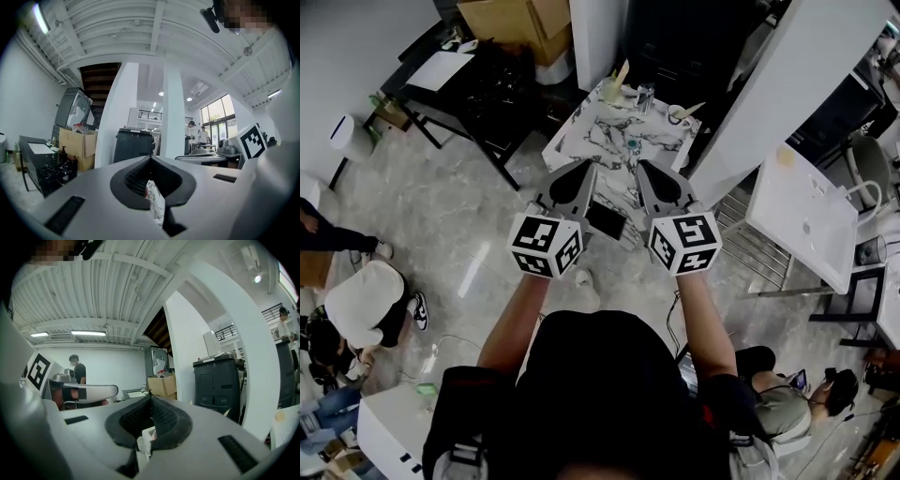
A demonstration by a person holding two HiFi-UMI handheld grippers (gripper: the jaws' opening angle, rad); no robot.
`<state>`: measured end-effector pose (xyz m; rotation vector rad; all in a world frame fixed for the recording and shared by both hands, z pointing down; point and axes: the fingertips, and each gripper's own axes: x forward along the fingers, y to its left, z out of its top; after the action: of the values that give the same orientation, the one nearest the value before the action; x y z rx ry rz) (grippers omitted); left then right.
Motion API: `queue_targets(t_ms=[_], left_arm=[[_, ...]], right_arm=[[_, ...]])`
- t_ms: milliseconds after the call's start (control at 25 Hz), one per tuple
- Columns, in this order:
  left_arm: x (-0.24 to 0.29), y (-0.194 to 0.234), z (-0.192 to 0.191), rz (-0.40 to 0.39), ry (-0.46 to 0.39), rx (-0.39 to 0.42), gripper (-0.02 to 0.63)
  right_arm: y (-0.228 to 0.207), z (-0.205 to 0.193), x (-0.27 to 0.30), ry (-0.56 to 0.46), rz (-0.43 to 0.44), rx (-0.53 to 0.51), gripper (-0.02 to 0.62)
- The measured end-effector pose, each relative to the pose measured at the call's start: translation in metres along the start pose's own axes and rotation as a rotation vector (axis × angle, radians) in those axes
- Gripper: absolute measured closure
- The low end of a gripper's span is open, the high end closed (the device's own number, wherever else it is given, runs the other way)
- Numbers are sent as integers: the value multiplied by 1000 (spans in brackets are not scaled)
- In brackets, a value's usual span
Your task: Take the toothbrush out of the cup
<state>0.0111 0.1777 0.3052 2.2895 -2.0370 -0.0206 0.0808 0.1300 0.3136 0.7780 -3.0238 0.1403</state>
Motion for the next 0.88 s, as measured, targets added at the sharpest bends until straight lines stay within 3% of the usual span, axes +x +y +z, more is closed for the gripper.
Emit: queue_targets(t_ms=[880], left_arm=[[79,115,2,-77,19,-64,597]], right_arm=[[-29,-4,137,53,-68,22,561]])
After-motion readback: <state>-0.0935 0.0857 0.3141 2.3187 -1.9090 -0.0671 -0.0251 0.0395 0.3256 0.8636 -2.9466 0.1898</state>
